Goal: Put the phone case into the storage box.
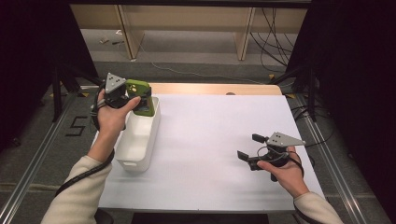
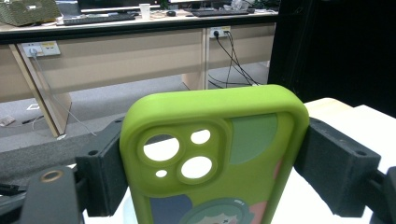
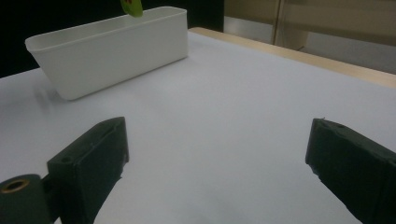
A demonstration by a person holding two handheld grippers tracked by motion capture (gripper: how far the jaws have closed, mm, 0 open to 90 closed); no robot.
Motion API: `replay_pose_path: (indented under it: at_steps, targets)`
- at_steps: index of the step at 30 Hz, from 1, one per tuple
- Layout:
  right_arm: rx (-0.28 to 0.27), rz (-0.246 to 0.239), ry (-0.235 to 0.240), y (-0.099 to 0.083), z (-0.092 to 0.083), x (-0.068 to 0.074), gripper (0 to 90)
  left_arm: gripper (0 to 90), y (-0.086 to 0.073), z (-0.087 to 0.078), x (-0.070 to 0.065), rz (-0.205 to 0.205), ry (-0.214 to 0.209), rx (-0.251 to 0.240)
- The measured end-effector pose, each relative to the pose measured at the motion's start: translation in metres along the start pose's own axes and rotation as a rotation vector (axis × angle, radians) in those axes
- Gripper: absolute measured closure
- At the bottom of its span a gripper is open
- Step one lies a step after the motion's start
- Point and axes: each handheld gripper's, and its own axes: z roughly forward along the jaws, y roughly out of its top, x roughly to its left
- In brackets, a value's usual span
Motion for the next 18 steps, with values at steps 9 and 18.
replay_pose_path:
  at_steps: [9,18]
  targets:
    - [-0.001,0.001,-0.001,-0.0001,-0.0001,-0.0002,7.0,17.2,0.0002,-0.0010,0.0050,-0.006,0.011,-0.005]
    - [0.000,0.001,0.000,0.0000,-0.0001,-0.0003,7.0,17.2,-0.0003,0.0004,0.0049,-0.003,0.007,-0.005]
